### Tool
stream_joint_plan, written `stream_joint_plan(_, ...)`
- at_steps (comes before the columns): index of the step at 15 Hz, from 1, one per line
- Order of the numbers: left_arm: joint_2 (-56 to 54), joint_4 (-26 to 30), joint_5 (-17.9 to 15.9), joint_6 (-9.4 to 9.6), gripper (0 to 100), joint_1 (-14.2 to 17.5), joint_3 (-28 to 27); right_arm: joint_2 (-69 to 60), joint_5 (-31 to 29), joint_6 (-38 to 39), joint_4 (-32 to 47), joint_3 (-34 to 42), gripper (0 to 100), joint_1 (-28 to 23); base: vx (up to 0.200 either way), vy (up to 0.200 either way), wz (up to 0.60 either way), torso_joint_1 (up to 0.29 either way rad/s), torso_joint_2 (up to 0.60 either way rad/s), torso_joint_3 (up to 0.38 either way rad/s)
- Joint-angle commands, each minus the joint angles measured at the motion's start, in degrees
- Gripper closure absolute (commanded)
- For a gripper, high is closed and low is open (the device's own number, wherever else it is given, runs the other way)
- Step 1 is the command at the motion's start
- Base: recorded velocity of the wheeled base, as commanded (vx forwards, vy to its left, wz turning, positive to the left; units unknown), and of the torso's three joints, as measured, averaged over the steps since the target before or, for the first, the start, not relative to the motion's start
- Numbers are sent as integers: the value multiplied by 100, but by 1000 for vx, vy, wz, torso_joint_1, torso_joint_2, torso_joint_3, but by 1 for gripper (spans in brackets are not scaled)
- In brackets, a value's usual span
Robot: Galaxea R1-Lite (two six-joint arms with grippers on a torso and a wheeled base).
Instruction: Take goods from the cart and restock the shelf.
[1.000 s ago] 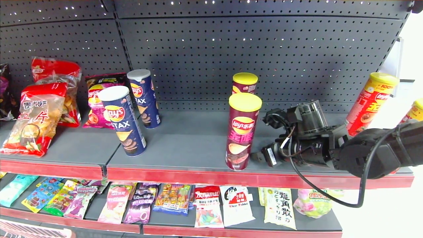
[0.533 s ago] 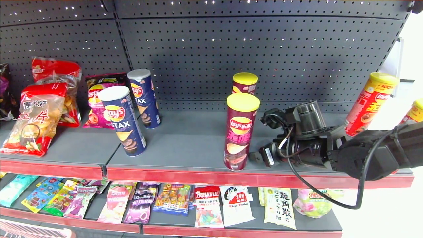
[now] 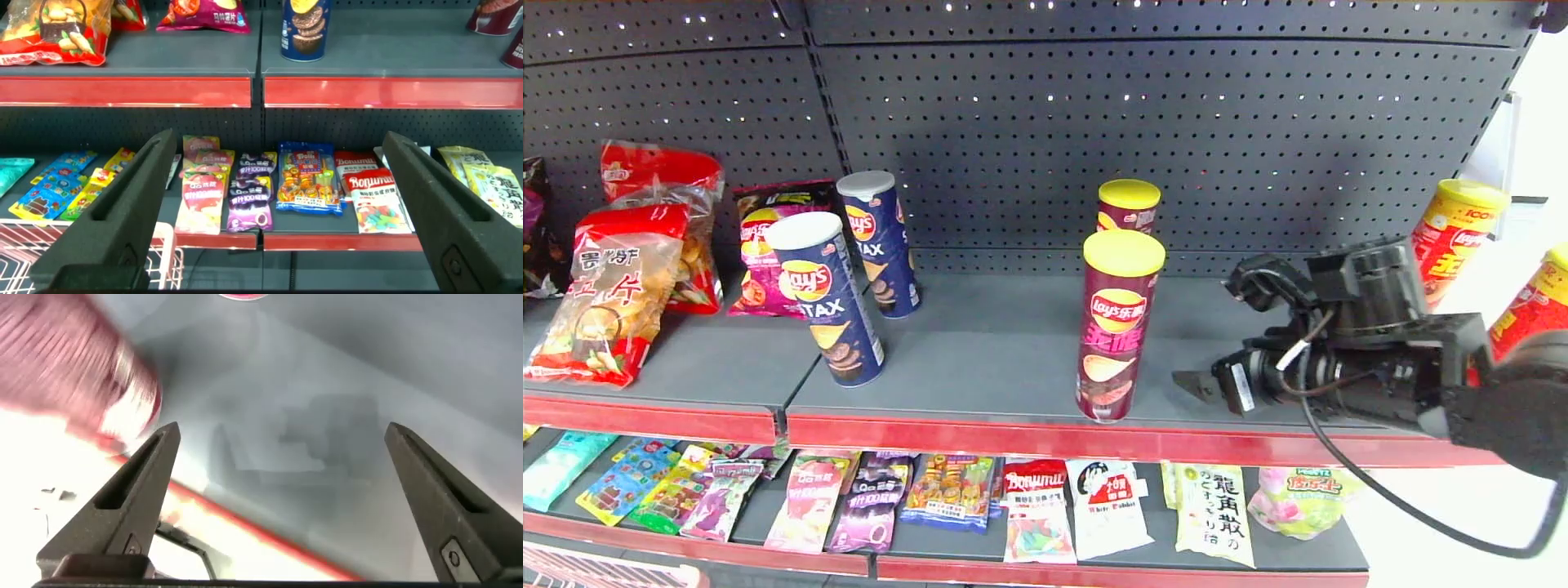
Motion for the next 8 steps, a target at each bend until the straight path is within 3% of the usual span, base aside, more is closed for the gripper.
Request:
stream_joint_plan(1, 7, 4, 1, 0, 0, 1, 0, -1971, 135, -21, 5, 1461, 0, -49, 0, 0, 0, 0, 0, 0)
stream_joint_plan(3, 7, -5, 1, 0, 0, 1, 0, -3105, 407, -109, 14, 2252, 0, -295, 0, 0, 0, 0, 0, 0)
stream_joint_plan(5, 7, -5, 1, 0, 0, 1, 0, -4080, 987, -355, 49, 2911, 0, -902, 0, 0, 0, 0, 0, 0)
stream_joint_plan(6, 7, 4, 1, 0, 0, 1, 0, -5056, 1752, -680, 58, 3552, 0, -1667, 0, 0, 0, 0, 0, 0)
stream_joint_plan(8, 7, -5, 1, 0, 0, 1, 0, -6576, 2244, -672, 199, 4229, 0, -2589, 0, 0, 0, 0, 0, 0)
